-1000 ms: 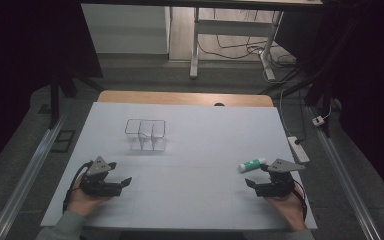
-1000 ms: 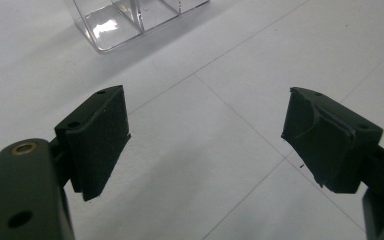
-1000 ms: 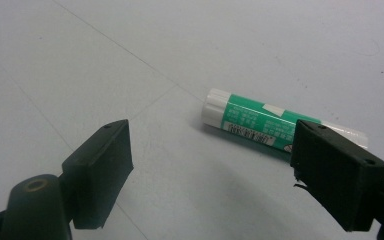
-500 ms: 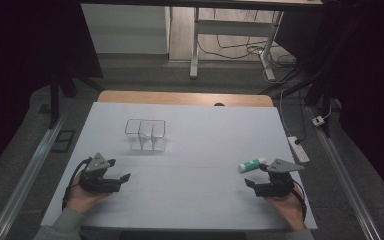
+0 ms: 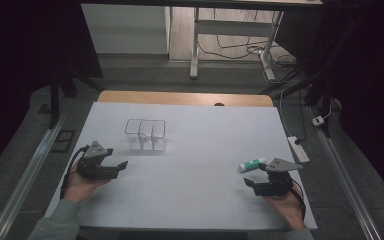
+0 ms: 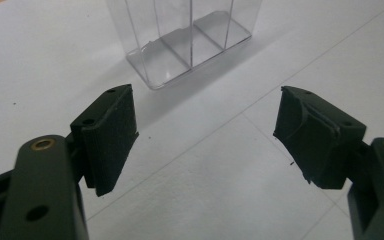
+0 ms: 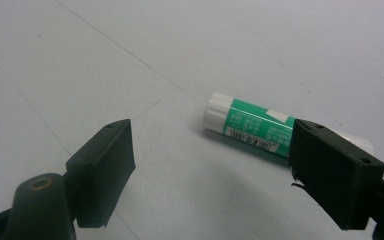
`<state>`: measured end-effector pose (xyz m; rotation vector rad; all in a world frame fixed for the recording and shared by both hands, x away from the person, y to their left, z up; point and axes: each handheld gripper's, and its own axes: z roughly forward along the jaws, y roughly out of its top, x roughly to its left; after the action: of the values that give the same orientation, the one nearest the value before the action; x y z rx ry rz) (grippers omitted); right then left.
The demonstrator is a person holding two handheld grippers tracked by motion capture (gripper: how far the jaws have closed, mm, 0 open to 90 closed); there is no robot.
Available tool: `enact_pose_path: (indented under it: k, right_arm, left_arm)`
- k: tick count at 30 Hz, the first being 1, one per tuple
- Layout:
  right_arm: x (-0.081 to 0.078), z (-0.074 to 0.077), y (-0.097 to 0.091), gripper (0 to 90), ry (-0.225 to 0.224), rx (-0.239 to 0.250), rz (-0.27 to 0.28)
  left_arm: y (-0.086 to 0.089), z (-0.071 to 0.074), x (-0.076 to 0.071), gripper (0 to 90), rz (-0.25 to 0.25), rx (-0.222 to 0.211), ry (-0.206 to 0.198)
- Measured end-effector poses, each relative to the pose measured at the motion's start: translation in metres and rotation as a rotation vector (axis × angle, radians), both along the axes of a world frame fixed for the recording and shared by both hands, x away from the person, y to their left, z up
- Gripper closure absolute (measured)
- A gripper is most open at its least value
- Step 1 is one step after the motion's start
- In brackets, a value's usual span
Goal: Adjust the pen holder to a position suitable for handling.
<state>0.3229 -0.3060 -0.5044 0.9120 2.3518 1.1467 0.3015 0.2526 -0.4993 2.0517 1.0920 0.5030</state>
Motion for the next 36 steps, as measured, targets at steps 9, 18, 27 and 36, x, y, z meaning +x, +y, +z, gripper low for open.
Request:
enact_pose_path:
  k: [9,18,27,36]
  right_arm:
    - [0.000,0.000,0.001,17.9,0.003,-0.005,-0.001]
    - [0.000,0.001,-0.001,17.8,-0.004,-0.005,-0.009]
    - [0.001,0.000,0.000,17.8,-0.007,0.000,-0.011]
    - [-0.001,0.002,-0.001,17.8,-0.006,0.001,-0.003]
  left_arm:
    - [0.002,0.000,0.023,26.9,0.044,0.015,0.016]
    - [0.006,0.005,0.043,33.1,0.068,0.008,0.000]
    - [0.010,0.006,0.076,50.6,0.066,-0.011,-0.003]
    - [0.010,0.004,0.078,73.7,0.031,0.010,0.017]
